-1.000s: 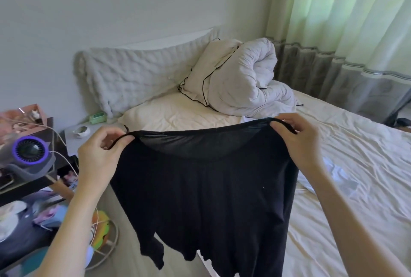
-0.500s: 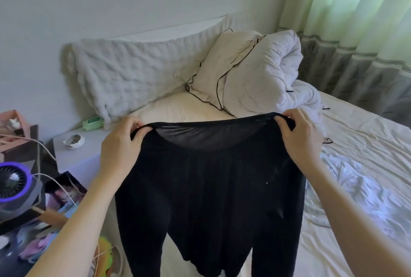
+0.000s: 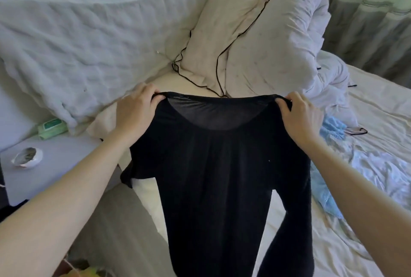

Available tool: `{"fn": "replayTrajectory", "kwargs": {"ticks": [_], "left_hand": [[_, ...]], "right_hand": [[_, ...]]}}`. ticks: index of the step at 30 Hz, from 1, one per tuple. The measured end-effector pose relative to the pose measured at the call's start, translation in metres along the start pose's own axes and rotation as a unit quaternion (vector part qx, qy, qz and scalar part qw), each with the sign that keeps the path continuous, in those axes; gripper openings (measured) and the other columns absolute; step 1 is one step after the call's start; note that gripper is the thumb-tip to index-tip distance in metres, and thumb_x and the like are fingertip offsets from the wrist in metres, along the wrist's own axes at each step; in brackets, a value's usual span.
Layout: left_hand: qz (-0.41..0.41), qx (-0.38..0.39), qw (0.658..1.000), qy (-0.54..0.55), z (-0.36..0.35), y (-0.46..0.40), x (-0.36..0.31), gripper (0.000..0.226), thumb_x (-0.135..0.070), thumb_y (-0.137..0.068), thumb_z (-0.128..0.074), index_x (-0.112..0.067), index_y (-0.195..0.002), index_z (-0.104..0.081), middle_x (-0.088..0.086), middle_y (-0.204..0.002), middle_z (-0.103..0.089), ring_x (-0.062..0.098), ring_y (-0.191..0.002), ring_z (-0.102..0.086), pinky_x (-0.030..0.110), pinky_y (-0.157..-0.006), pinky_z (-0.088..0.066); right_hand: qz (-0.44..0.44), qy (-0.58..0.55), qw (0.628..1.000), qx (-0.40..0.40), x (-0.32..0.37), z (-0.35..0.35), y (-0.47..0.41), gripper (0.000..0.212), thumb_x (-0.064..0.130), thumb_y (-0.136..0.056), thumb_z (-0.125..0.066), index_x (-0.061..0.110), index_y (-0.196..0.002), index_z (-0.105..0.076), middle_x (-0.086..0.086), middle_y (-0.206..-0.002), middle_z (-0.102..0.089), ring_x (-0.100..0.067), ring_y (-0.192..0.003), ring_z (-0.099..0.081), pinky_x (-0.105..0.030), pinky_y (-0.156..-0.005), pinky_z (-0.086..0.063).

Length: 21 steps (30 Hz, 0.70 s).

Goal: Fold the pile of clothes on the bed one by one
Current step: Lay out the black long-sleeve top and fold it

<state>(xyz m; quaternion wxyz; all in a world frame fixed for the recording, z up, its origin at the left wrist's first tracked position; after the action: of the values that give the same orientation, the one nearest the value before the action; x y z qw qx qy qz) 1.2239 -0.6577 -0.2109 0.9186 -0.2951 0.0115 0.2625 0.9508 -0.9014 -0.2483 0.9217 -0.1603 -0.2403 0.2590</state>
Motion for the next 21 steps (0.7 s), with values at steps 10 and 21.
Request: {"fn": "replayTrajectory", "kwargs": {"ticks": [10,21], "left_hand": [[0.012,0.093,0.995,-0.039,-0.265,-0.082,0.051,0.031,-0.030,-0.099,-0.045,-0.003,-0.109,-0.056,0.018,-0.103,-0.058,0.041,-0.073,-0.056,0.037,-0.055,-0.032],[0.047,0.185,0.981,-0.045,-0.449,-0.060,0.082,0.028,-0.030,-0.099,-0.046,-0.007,-0.111,-0.056,0.016,-0.104,-0.058,0.037,-0.089,-0.055,0.039,-0.061,-0.033]], "right_hand": [[-0.056,0.057,0.991,0.105,-0.069,-0.240,-0.090,0.042,0.044,-0.099,-0.037,0.006,-0.087,-0.049,-0.015,-0.093,-0.059,-0.033,-0.075,-0.052,-0.034,-0.062,-0.028],[-0.149,0.026,0.961,0.230,-0.136,-0.410,-0.070,0.042,0.044,-0.098,-0.042,0.007,-0.082,-0.054,-0.002,-0.065,-0.048,-0.024,-0.062,-0.048,-0.029,-0.048,-0.026]]}}
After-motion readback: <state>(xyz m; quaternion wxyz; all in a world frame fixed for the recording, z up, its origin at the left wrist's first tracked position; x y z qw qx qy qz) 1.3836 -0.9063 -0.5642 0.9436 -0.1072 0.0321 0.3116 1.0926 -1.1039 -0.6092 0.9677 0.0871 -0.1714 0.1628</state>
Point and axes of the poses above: each hand's wrist, its own y-axis away from the middle knuckle, its own z-axis out of the back of the hand, x = y × z, the point moved 8 cm from there along -y, towards the middle knuckle
